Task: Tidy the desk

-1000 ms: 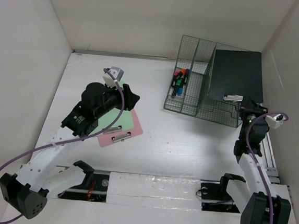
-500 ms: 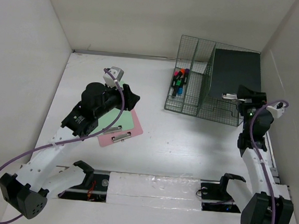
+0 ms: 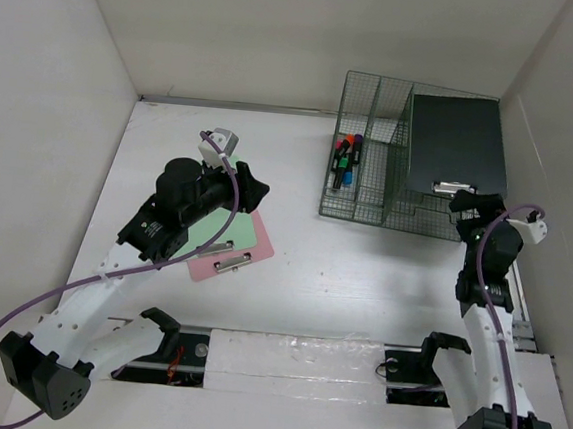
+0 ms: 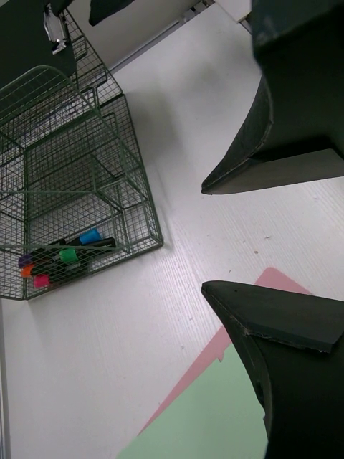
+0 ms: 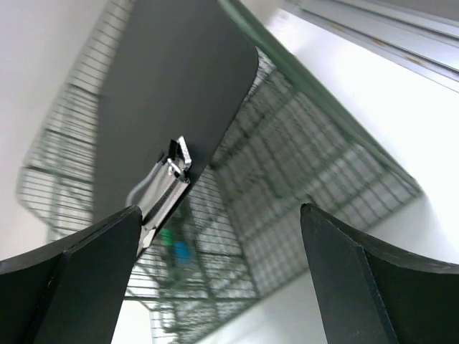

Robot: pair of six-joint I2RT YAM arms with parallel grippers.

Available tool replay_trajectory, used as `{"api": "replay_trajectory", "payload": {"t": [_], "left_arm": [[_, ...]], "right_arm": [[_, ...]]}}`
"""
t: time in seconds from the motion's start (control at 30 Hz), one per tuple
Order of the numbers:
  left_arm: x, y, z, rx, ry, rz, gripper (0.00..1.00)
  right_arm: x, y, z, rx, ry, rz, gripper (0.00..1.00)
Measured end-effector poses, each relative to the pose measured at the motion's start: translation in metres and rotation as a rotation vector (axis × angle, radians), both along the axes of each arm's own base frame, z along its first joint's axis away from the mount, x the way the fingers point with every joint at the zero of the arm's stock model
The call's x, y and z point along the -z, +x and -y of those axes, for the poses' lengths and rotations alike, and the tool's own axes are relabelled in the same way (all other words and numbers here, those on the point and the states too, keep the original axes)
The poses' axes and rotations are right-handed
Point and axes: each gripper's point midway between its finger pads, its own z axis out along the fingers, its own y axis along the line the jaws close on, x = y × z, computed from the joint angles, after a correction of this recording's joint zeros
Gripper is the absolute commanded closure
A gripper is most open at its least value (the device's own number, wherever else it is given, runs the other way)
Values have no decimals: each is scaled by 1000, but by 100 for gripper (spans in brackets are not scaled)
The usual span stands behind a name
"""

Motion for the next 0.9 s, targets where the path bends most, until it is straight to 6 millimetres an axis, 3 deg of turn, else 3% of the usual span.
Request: {"api": "replay_trajectory", "payload": {"t": [0.1, 0.33, 0.43, 0.53, 0.63, 0.73, 0.8, 0.83, 0.87, 0.9], "left_arm": [[0, 0, 0, 0, 0, 0, 53], [4, 2, 1, 0, 6, -11, 53], [4, 2, 1, 0, 6, -11, 53], [4, 2, 1, -1, 7, -10, 53], [4, 2, 1, -2, 7, -12, 53], [5, 4, -1, -13, 10, -11, 54], [6, 6, -2, -25, 16, -14, 55], [9, 8, -2, -33, 21, -19, 55], [12, 10, -3, -40, 28, -28, 55], [18, 13, -2, -46, 39, -42, 55]], "right_arm": [[19, -8, 3, 19, -18, -64, 8], [21, -17, -1, -16, -69, -83, 16], [20, -24, -5, -41, -97, -73, 13], [23, -32, -9, -73, -138, -109, 1], [21, -40, -15, -120, -188, -155, 0], [2, -45, -24, -178, -239, -132, 3], [-9, -47, -32, -229, -276, -104, 16], [-12, -48, -37, -257, -290, -92, 27], [-12, -49, -41, -285, -301, -89, 53], [-10, -49, -45, -311, -311, -91, 65]]}}
